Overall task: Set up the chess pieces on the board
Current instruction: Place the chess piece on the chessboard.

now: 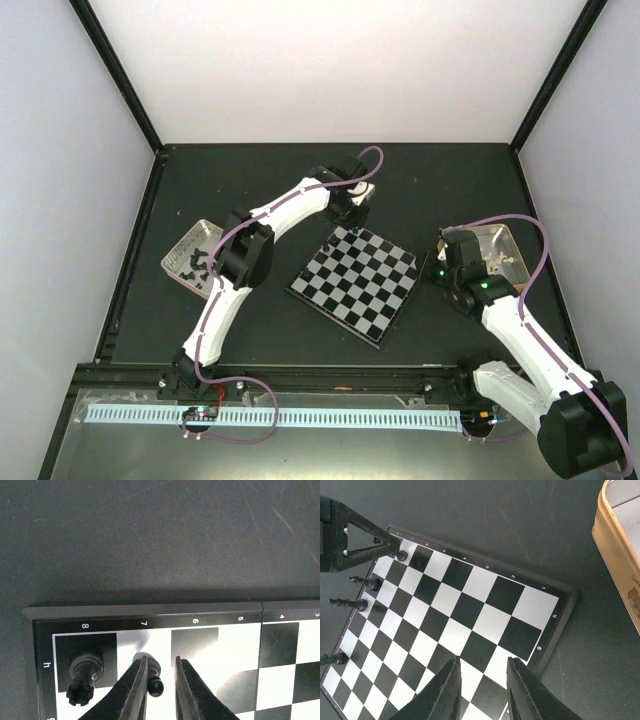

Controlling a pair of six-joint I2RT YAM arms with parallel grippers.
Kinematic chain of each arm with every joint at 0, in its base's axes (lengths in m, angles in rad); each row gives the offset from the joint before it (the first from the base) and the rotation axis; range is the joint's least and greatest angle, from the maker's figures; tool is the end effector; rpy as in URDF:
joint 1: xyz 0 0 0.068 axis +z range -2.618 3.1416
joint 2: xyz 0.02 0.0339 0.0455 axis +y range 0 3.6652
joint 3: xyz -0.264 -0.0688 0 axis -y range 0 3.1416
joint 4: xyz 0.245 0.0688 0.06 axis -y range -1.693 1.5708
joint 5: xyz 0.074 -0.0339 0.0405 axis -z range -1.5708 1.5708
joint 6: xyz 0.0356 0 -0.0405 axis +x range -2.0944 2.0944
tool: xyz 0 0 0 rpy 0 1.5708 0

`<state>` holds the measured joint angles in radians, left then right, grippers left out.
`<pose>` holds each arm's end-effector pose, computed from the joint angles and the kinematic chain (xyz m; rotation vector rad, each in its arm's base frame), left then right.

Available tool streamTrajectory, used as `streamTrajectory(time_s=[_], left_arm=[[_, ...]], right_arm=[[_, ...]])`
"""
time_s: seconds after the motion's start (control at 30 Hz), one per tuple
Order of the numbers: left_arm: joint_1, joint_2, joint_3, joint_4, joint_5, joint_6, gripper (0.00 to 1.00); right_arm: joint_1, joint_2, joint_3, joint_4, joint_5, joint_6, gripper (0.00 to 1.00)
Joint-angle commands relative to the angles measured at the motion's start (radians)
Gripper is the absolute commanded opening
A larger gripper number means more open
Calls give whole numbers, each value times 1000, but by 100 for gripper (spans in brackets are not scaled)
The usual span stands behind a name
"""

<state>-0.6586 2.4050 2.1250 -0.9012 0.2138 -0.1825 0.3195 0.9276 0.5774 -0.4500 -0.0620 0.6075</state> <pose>0.3979 -0.3174 0.1802 0.7254 2.7356 -0.5051 0.1784 0.0614 0.2185 0.3186 2.4099 0.5082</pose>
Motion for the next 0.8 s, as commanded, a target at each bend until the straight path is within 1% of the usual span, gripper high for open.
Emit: streamTrajectory(time_s=[0.0, 0.3, 0.43, 0.5, 0.6, 0.7, 0.77], left_arm=[[-3, -5, 57, -17, 10, 18, 18], [-3, -135, 63, -35, 2, 28, 26], [0, -225, 25, -59, -100, -3, 29], [9, -299, -59, -40, -171, -26, 31], [40, -471, -262, 34, -250, -71, 37], [95, -640, -480, 110, -319, -125, 44], [155, -741, -610, 150, -360, -171, 47]], right_arm=[[4, -3, 16, 7, 16, -9, 26], [4, -1, 16, 17, 5, -4, 26], [5, 7, 16, 23, -2, -3, 26], [4, 11, 16, 25, -6, -3, 26], [4, 15, 15, 31, -11, 0, 27], [5, 21, 12, 39, -16, 1, 27], [4, 26, 12, 45, -20, 1, 27]])
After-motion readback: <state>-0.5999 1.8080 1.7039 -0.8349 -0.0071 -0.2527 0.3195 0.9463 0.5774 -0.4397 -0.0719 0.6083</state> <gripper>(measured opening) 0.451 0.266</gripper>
